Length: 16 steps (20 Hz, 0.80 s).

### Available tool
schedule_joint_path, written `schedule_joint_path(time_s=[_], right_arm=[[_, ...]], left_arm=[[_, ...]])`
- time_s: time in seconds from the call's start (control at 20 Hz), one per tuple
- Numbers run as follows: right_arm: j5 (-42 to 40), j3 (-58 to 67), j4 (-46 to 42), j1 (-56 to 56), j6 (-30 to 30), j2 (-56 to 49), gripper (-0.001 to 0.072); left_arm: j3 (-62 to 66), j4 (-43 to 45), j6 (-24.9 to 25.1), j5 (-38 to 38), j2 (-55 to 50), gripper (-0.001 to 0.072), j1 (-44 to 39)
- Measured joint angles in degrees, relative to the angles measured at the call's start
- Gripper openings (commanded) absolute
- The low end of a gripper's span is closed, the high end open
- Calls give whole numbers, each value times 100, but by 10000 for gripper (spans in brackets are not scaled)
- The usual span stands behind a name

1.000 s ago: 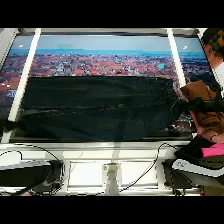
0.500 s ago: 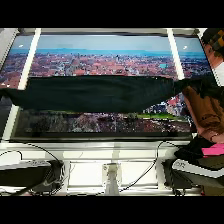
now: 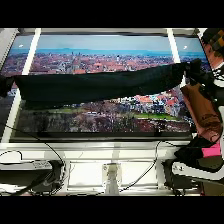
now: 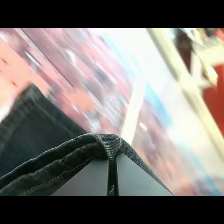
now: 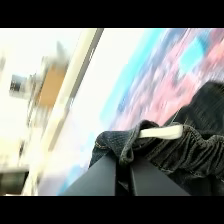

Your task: Fold the clothes and pants, and hang the long-sleeved shirts on hangers.

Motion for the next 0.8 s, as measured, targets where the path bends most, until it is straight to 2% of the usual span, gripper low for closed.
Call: schedule_joint_path(time_s=[0.1, 0.25, 0.5, 0.55, 0.6, 0.65, 0.7, 0.75, 0.8], right_arm=[[-859, 0, 15, 413, 232, -205, 36], [-1565, 0, 26, 785, 463, -581, 36], [-1906, 7, 9, 1021, 605, -973, 52], [-1941, 13, 9, 1034, 619, -1001, 123], [-1980, 20, 0, 1047, 627, -1023, 285], [-2024, 37, -13, 1049, 629, -1040, 433], [-2068, 55, -22, 1054, 632, -1051, 485], [-2072, 74, -33, 1058, 632, -1058, 485], [-2065, 98, -52, 1060, 634, -1060, 485]], left_arm=[[0, -7, -20, 669, -7, 33, -284], [0, -17, -52, 1314, -61, 34, -538], [0, -13, -61, 1423, -192, 34, -662], [0, -9, -72, 1408, -197, 36, -664], [0, -7, -72, 1384, -197, 52, -662], [0, -7, -72, 1368, -195, 142, -658], [0, -2, -72, 1349, -192, 438, -649], [2, -4, -72, 1329, -188, 704, -647], [0, -2, -74, 1285, -188, 718, -643]])
